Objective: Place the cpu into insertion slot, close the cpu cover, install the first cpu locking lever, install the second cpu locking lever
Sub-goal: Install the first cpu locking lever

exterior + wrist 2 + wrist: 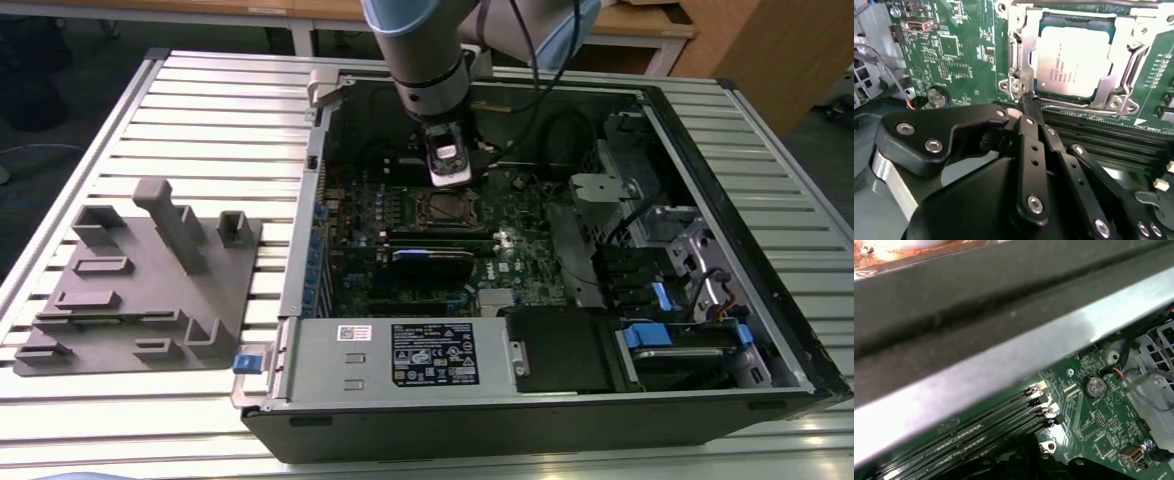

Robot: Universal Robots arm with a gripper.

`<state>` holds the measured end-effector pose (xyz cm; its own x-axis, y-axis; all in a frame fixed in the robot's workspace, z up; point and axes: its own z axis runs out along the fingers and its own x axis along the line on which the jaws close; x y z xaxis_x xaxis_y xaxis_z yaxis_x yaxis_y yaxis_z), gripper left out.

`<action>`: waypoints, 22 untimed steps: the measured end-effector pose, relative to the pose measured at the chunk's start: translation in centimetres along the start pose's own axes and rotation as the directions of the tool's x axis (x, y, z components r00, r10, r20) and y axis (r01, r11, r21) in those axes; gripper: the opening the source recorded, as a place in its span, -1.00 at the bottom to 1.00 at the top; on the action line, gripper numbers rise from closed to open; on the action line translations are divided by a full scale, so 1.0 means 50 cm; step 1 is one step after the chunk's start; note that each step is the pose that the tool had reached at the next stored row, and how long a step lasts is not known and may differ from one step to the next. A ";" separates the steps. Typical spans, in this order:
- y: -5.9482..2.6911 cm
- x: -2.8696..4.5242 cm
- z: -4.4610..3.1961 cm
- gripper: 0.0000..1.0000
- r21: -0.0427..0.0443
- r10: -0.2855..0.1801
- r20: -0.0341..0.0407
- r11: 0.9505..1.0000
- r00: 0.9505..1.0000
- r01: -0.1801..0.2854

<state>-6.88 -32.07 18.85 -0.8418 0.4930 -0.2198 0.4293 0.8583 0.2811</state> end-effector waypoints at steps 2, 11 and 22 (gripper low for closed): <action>0.001 -0.001 -0.001 -0.79 -0.004 0.002 -0.002 1.000 1.000 -0.002; 0.019 -0.015 -0.061 -0.79 0.000 0.004 -0.009 1.000 1.000 -0.004; 0.023 -0.018 -0.075 -0.79 0.013 0.007 -0.013 1.000 1.000 -0.007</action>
<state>-6.84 -32.06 22.87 -0.8430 0.4970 -0.2060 0.4392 0.8568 0.2701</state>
